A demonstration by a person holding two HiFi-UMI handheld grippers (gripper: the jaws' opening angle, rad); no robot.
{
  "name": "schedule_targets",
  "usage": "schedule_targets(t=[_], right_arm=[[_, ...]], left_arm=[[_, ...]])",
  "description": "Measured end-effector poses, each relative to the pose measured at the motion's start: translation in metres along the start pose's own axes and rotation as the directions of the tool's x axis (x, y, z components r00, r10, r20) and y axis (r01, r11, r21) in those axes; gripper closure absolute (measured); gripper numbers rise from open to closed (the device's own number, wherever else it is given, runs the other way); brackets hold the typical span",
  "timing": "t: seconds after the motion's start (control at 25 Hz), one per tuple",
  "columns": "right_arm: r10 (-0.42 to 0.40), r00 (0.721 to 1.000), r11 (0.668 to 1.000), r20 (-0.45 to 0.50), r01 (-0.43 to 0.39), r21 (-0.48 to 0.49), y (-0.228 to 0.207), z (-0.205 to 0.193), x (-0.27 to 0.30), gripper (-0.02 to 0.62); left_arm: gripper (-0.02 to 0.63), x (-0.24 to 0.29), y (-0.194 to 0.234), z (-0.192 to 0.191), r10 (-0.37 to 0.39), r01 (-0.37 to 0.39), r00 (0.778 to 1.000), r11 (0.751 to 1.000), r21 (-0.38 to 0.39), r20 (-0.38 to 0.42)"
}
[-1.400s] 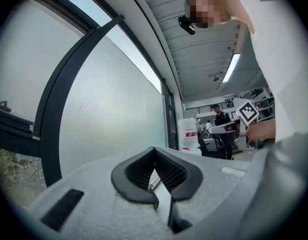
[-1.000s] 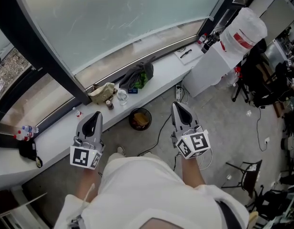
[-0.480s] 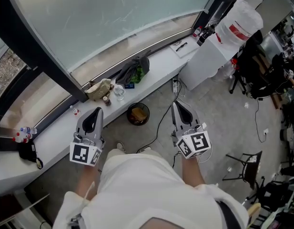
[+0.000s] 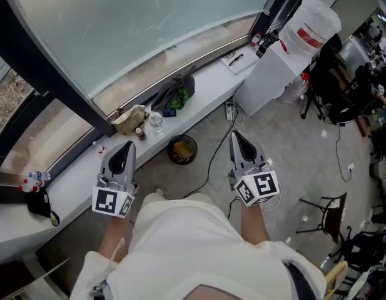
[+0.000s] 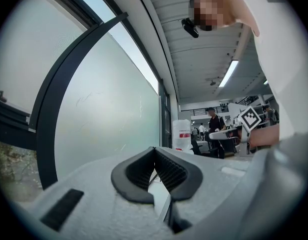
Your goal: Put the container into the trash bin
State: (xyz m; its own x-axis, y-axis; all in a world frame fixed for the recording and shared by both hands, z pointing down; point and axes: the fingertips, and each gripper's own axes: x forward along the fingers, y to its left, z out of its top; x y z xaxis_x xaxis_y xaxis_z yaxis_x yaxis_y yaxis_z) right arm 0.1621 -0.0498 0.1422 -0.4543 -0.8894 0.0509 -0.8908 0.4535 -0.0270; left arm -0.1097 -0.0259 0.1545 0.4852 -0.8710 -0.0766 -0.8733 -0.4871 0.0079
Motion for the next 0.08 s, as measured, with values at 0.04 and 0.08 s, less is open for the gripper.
schedule_targets(t=[0.04, 0.08], right_arm=[[-0.004, 1.000, 1.000, -0.001, 0.004, 0.000, -0.0009, -0.0004, -0.0001, 0.595], [-0.007, 1.000, 1.000, -0.002, 0.007, 0.000, -0.0018, -0.0007, -0.0003, 0.595]], left_arm=[[0.589, 0.0003, 0.0004, 0.0003, -0.001, 0.001, 1.000, 1.000, -0.001, 0.001], [0.589, 0.0006, 0.0009, 0.0007, -0.003, 0.003, 1.000, 1.000, -0.002, 0.003]])
